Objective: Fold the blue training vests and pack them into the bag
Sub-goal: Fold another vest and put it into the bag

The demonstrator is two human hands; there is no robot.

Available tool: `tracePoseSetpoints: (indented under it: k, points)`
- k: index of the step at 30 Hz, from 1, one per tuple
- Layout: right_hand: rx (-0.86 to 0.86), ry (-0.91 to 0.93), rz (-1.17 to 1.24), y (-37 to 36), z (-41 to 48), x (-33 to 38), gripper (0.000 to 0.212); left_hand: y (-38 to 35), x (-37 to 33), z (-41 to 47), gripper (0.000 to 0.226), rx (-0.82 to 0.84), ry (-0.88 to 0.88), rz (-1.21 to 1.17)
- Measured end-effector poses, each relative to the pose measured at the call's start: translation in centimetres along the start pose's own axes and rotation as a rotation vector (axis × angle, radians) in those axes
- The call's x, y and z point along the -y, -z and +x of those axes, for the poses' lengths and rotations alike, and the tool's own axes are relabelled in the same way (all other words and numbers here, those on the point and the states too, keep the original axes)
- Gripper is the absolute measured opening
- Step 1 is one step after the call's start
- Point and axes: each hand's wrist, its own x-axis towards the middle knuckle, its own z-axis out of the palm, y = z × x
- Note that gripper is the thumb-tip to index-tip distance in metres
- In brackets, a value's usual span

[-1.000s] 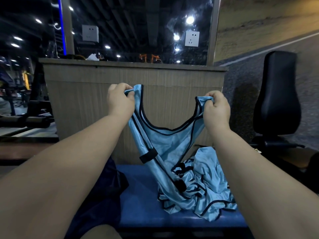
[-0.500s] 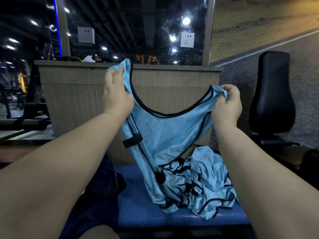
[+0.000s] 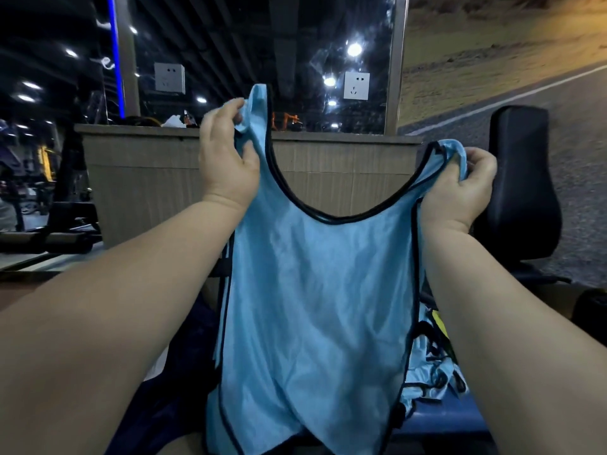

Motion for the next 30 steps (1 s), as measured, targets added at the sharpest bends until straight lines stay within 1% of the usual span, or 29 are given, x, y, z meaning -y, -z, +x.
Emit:
tracePoseSetpoints:
  k: [3,6,8,11,14,18,20,23,26,28,30]
  points:
    - [0.131,-0.055,-0.094,0.0,-0.4,-0.7,0.001,-0.8,0.2,-0.6,0.042,0.115,0.052,0.022]
    - [0.272,-0.078,-0.209,0.0,-1.5,-1.9,0.004,-1.6,1.0,-1.9,0.030,0.252,0.114,0.072]
    - [0.350,-0.102,-0.241,-0.2,-2.2,-2.7,0.008,-2.1,1.5,-2.7,0.022,0.313,0.210,0.060]
    - [0.463,-0.113,-0.263,-0.5,-3.0,-3.5,0.017,-2.6,2.4,-3.5,0.017,0.381,0.364,0.018]
    - [0.518,-0.117,-0.310,-0.7,-3.4,-3.7,0.014,-2.9,3.3,-3.8,0.013,0.426,0.453,0.008]
    - [0.493,-0.144,-0.299,-0.5,-2.9,-3.8,0.016,-2.4,4.2,-3.3,0.015,0.429,0.520,0.021]
    - [0.489,-0.151,-0.270,-0.1,-2.5,-3.7,0.015,-1.8,4.4,-2.9,0.017,0.408,0.560,-0.045]
    - [0.540,-0.153,-0.237,0.1,-2.3,-3.6,0.012,-1.6,4.6,-2.7,0.024,0.374,0.631,-0.185]
    - [0.645,-0.163,-0.195,0.1,-2.6,-3.3,0.015,-2.1,3.9,-3.1,0.028,0.312,0.750,-0.390]
    - [0.731,-0.169,-0.170,0.1,-2.8,-2.8,0.019,-2.2,3.3,-3.6,0.026,0.258,0.826,-0.548]
    - [0.850,-0.196,-0.117,0.1,-3.0,-2.2,0.017,-2.1,2.7,-3.9,0.022,0.268,0.941,-0.702]
